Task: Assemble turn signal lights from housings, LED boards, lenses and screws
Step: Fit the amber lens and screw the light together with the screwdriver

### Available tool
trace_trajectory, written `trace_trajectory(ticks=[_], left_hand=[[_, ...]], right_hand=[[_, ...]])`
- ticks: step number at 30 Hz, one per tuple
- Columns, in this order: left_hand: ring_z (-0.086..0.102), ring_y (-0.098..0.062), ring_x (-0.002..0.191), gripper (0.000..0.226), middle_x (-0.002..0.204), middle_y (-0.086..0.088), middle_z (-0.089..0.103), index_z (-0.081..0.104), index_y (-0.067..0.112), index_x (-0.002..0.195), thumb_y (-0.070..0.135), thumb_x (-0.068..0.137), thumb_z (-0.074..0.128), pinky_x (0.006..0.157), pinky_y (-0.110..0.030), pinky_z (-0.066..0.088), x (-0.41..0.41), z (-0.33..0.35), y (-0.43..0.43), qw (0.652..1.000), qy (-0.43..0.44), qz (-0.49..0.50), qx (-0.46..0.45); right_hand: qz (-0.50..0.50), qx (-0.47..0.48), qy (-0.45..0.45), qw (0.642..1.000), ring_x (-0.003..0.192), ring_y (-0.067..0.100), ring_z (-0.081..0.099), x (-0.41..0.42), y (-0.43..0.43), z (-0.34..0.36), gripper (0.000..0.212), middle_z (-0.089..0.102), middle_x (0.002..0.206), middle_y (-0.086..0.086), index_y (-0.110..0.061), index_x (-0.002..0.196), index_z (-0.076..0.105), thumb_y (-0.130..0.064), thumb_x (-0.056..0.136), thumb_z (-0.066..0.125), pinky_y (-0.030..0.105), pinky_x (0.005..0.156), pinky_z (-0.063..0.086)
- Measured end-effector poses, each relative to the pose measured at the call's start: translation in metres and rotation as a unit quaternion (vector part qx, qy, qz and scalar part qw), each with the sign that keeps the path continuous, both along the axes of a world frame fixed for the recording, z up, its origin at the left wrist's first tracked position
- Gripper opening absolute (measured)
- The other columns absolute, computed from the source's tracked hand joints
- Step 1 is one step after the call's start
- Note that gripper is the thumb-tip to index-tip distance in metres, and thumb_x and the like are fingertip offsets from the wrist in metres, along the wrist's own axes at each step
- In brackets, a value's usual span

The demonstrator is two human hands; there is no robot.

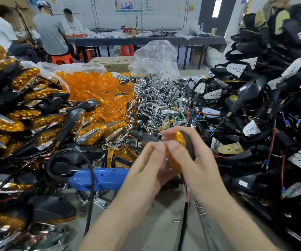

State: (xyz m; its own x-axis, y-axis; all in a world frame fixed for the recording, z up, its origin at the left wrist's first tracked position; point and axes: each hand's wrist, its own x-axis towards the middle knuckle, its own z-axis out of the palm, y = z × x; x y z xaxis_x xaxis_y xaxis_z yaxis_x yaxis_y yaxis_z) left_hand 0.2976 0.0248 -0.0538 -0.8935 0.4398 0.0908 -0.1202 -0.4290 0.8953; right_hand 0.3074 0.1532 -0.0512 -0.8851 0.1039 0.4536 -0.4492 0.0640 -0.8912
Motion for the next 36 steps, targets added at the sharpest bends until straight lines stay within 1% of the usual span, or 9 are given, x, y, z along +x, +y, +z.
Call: trace_trajectory(ticks=[3, 5, 11, 15, 20, 25, 28, 33, 36], left_hand=[[0.063, -0.027, 0.121, 0.053, 0.126, -0.014, 0.068, 0.072, 0.011, 0.118, 0.051, 0.092, 0.049, 0.103, -0.041, 0.050, -0.001, 0.005, 0.001, 0.987, -0.134, -0.040, 0.084], [0.061, -0.025, 0.124, 0.055, 0.128, -0.012, 0.067, 0.072, 0.011, 0.119, 0.053, 0.090, 0.049, 0.108, -0.041, 0.045, -0.001, 0.007, -0.001, 0.974, -0.186, -0.057, 0.114], [0.060, -0.028, 0.123, 0.052, 0.119, -0.016, 0.065, 0.066, -0.001, 0.121, 0.041, 0.093, 0.052, 0.108, -0.041, 0.044, -0.001, 0.003, -0.007, 0.961, -0.230, -0.044, 0.149], [0.068, -0.025, 0.105, 0.042, 0.108, -0.014, 0.070, 0.077, 0.007, 0.106, 0.038, 0.091, 0.052, 0.095, -0.036, 0.056, -0.001, 0.000, -0.011, 0.965, -0.213, -0.056, 0.140], [0.070, -0.024, 0.103, 0.044, 0.110, -0.014, 0.071, 0.074, 0.007, 0.113, 0.036, 0.092, 0.050, 0.086, -0.034, 0.059, -0.003, 0.000, -0.012, 0.976, -0.180, -0.056, 0.113], [0.067, -0.027, 0.113, 0.048, 0.116, -0.017, 0.070, 0.071, 0.004, 0.116, 0.039, 0.094, 0.047, 0.096, -0.038, 0.056, -0.002, -0.002, -0.009, 0.983, -0.152, -0.048, 0.093], [0.064, -0.027, 0.120, 0.049, 0.122, -0.016, 0.069, 0.070, 0.007, 0.117, 0.042, 0.095, 0.045, 0.103, -0.040, 0.050, -0.002, 0.000, -0.003, 0.989, -0.121, -0.038, 0.070], [0.057, -0.025, 0.129, 0.057, 0.134, -0.015, 0.063, 0.061, 0.009, 0.133, 0.046, 0.095, 0.040, 0.108, -0.039, 0.046, -0.004, 0.002, 0.001, 0.992, -0.111, -0.030, 0.060], [0.058, -0.027, 0.127, 0.049, 0.135, -0.015, 0.062, 0.058, 0.007, 0.135, 0.035, 0.099, 0.041, 0.108, -0.040, 0.046, -0.006, 0.001, -0.001, 0.993, -0.092, -0.009, 0.069]], right_hand=[[-0.022, 0.149, 0.046, 0.988, 0.120, 0.009, 0.059, 0.001, -0.007, -0.010, 0.028, 0.061, 0.123, -0.014, -0.033, 0.122, 0.059, -0.036, 0.094, 0.059, 0.017, 0.098, 0.043], [-0.032, 0.223, 0.064, 0.972, 0.127, 0.008, 0.053, -0.001, -0.008, -0.018, 0.035, 0.054, 0.129, -0.010, -0.025, 0.128, 0.057, -0.037, 0.096, 0.057, 0.021, 0.105, 0.041], [-0.048, 0.255, 0.097, 0.961, 0.124, 0.006, 0.051, -0.004, -0.009, -0.023, 0.031, 0.050, 0.126, -0.008, -0.022, 0.127, 0.053, -0.032, 0.099, 0.057, 0.016, 0.104, 0.037], [-0.030, 0.268, 0.091, 0.959, 0.125, 0.003, 0.049, -0.003, -0.006, -0.023, 0.035, 0.048, 0.128, -0.011, -0.023, 0.133, 0.052, -0.031, 0.099, 0.056, 0.014, 0.105, 0.036], [0.000, 0.293, 0.070, 0.954, 0.131, -0.001, 0.044, 0.000, -0.002, -0.020, 0.051, 0.038, 0.133, -0.019, -0.036, 0.147, 0.033, -0.038, 0.100, 0.051, 0.009, 0.107, 0.032], [0.012, 0.314, 0.055, 0.948, 0.133, 0.003, 0.044, 0.000, 0.003, -0.019, 0.062, 0.036, 0.137, -0.017, -0.044, 0.154, 0.015, -0.047, 0.099, 0.045, 0.016, 0.110, 0.035], [0.009, 0.291, 0.058, 0.955, 0.136, 0.003, 0.042, 0.000, 0.006, -0.020, 0.065, 0.035, 0.140, -0.018, -0.045, 0.157, 0.010, -0.049, 0.101, 0.044, 0.009, 0.107, 0.032], [0.001, 0.237, 0.041, 0.971, 0.140, -0.002, 0.038, -0.002, 0.003, -0.023, 0.061, 0.037, 0.142, -0.015, -0.041, 0.159, 0.020, -0.050, 0.104, 0.044, 0.004, 0.107, 0.025], [-0.027, 0.197, 0.038, 0.979, 0.142, 0.000, 0.039, -0.005, 0.002, -0.022, 0.056, 0.043, 0.146, -0.020, -0.044, 0.158, 0.028, -0.057, 0.105, 0.039, 0.005, 0.107, 0.028]])
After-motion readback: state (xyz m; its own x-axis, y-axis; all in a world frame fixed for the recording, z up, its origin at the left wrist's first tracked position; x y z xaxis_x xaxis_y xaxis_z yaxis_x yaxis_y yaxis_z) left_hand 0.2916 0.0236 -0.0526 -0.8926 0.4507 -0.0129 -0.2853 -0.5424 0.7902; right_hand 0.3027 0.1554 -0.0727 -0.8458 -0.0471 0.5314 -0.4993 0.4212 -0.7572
